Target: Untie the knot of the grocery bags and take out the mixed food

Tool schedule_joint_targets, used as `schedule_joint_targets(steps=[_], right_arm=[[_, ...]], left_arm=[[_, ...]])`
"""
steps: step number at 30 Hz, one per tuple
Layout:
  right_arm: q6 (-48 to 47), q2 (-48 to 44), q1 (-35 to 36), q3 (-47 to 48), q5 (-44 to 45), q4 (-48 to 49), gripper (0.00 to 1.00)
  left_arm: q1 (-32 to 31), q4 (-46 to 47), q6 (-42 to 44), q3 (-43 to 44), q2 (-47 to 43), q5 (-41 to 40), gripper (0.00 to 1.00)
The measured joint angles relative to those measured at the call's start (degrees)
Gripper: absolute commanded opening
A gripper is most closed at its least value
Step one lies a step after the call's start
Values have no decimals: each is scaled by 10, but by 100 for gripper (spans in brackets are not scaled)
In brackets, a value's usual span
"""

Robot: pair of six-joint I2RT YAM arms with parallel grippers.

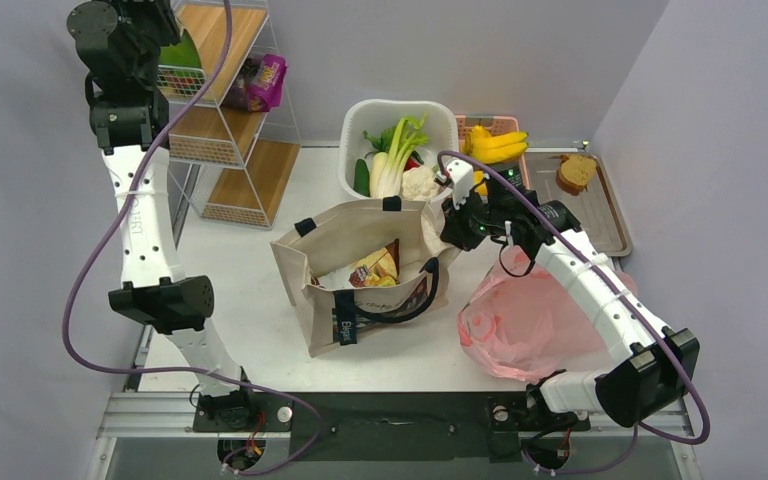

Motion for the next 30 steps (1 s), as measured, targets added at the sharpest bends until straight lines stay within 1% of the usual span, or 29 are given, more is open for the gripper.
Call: schedule_joint_targets(steps=[8, 16, 18, 20, 21, 22, 23, 24, 25, 26, 28, 30], right_arm=[[-1, 0, 0, 0, 0, 0, 0], [-5, 2, 5, 0, 0, 0, 0], [-5, 5, 6, 0, 0, 0, 0], [-5, 8, 7, 0, 0, 0, 0], [-5, 8, 7, 0, 0, 0, 0], [-5, 9, 7, 0, 0, 0, 0], [-5, 9, 7, 0, 0, 0, 0], [-5, 9, 7, 0, 0, 0, 0], [-5, 9, 7, 1, 0, 0, 0], [-5, 10, 7, 1, 0, 0, 0], [-5, 13, 8, 3, 0, 0, 0], [-5, 18, 8, 4, -2, 0, 0]], left_arm=[[44, -10, -106, 0, 0, 55, 0], [48, -9, -159, 0, 0, 86, 0], [47, -10, -163, 0, 0, 91, 11], [47, -10, -162, 0, 0, 92, 30], [47, -10, -161, 0, 0, 91, 33], [47, -10, -159, 0, 0, 89, 40], [47, -10, -158, -1, 0, 87, 43], [47, -2, -156, -2, 0, 85, 50], [47, 7, -155, -2, 0, 83, 54], [47, 17, -153, -2, -1, 80, 61], [47, 33, -145, -2, -4, 74, 65], [48, 44, -141, -2, -9, 70, 67]])
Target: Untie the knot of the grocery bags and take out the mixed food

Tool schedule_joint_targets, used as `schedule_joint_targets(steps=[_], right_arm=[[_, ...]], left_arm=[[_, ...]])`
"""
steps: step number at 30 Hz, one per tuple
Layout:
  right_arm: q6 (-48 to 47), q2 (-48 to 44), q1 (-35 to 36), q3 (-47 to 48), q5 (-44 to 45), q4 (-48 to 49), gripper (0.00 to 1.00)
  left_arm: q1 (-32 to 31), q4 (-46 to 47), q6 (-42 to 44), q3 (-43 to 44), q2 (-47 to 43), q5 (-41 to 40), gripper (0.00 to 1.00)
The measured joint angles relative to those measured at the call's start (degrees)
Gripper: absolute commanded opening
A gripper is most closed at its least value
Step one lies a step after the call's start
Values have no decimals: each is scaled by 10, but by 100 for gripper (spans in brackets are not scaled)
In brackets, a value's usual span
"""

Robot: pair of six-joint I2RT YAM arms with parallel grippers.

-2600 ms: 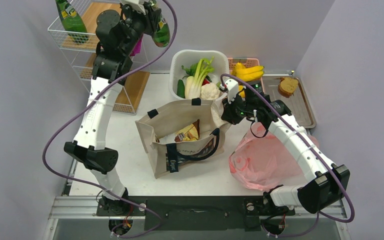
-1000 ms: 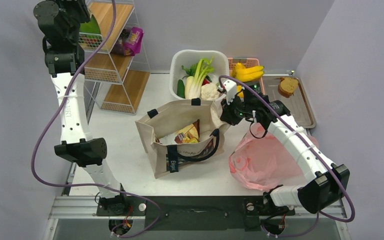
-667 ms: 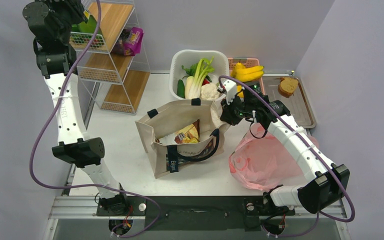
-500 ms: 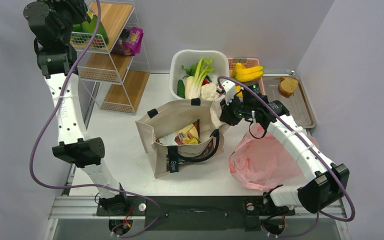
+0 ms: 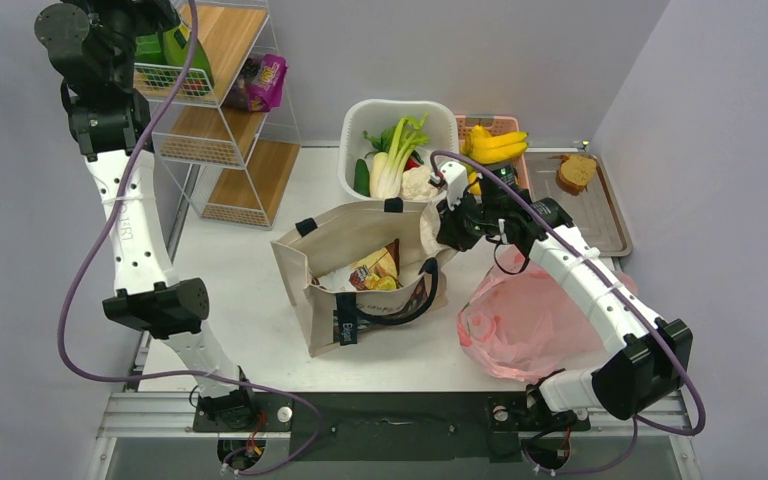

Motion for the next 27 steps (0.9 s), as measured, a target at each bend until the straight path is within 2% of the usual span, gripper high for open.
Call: schedule_joint_targets(steps=[8, 12, 16, 19, 23, 25, 27], right_arm=[[0, 9, 6, 3, -1, 0, 0], [2, 12, 7, 9, 0, 0, 0], [7, 18, 7, 11, -1, 0, 0], [11, 18, 7, 12, -1, 0, 0], [14, 18, 7, 13, -1, 0, 0], [16, 18, 7, 13, -1, 0, 0], [17, 18, 7, 13, -1, 4, 0]], left_arm=[[0, 32, 31, -8, -31, -16, 71], [-1, 46, 45, -65, -89, -46, 72], [-9, 70, 56, -178, -186, -58, 72], [-12, 81, 62, -252, -250, -11, 66], [-31, 64, 77, -327, -305, 135, 59], [-68, 32, 98, -356, -316, 194, 56], [-135, -24, 145, -391, -320, 236, 54]])
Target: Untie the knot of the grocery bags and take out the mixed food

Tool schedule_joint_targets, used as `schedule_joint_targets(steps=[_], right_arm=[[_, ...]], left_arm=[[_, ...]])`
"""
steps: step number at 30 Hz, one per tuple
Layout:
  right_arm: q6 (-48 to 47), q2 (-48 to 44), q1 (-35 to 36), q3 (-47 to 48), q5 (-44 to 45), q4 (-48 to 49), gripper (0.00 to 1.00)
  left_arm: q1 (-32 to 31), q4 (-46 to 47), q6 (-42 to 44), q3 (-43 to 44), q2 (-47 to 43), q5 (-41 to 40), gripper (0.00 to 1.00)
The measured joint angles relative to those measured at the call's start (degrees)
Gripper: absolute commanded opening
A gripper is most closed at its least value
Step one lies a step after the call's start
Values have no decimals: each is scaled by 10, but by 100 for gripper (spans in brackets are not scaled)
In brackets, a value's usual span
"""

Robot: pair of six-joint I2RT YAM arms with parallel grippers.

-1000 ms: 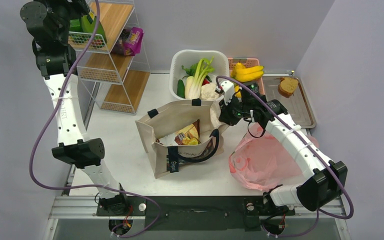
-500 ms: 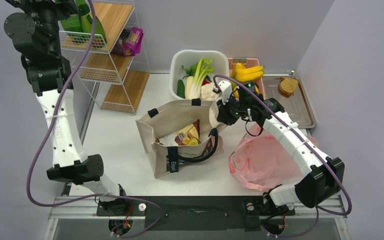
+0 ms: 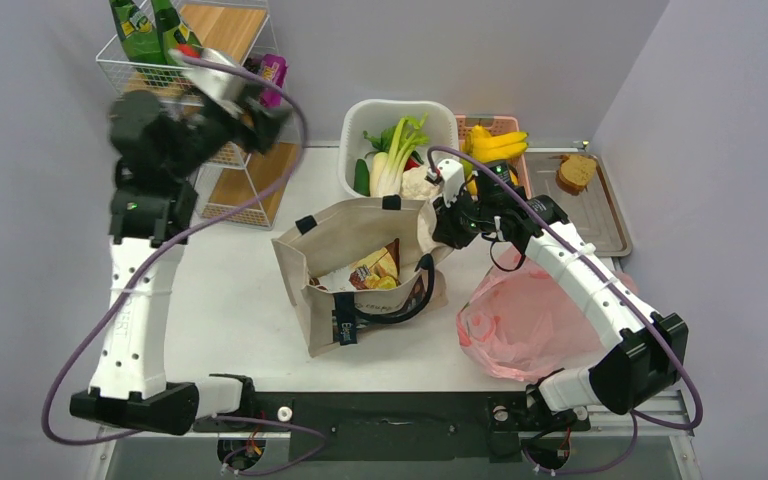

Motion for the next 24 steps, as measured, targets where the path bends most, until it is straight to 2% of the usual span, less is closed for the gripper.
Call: schedule_joint_targets(steps=[6, 10, 14, 17, 19, 24], right_arm=[[11, 0, 0, 0, -4, 16, 0], [12, 0, 0, 0, -6, 17, 0], [9, -1, 2, 0, -6, 17, 0], [2, -4, 6, 0, -7, 17, 0], [-5, -8, 9, 0, -7, 18, 0], [-27, -36, 12, -12, -6, 41, 0]], left_arm=[[-230, -186, 153, -75, 53, 9, 50], [-328, -249, 199, -106, 92, -34, 45], [-366, -271, 225, -142, 112, -85, 43], [-367, -276, 249, -196, 111, -121, 47], [-367, -280, 267, -240, 108, -135, 51], [-385, -311, 315, -347, 79, -160, 72]])
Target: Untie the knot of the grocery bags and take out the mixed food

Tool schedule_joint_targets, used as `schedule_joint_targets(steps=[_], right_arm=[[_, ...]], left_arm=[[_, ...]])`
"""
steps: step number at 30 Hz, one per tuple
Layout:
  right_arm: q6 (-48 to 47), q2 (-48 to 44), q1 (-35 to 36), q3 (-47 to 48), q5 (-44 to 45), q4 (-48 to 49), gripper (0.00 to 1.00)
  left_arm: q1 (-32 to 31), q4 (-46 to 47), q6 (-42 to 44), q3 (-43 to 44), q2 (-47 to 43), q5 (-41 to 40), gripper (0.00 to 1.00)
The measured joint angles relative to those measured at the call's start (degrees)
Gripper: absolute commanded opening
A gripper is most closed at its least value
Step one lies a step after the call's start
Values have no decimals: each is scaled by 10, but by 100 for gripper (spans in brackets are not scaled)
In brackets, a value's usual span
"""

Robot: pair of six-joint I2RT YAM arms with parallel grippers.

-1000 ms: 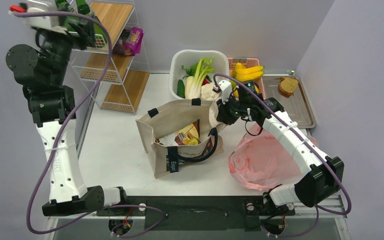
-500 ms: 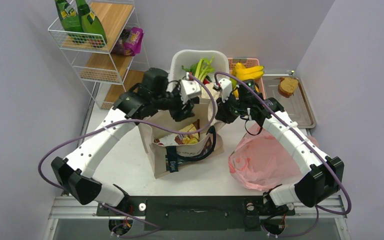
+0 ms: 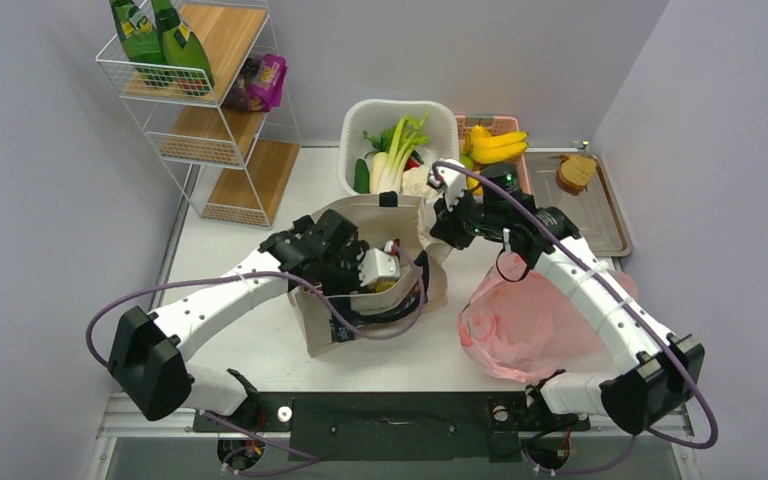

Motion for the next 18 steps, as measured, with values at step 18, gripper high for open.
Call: schedule_joint_targets(steps=[18], right_arm=[[-254, -161, 49, -228, -3, 76, 0]], left_arm=[[-130, 192, 31, -277, -145, -190, 81]])
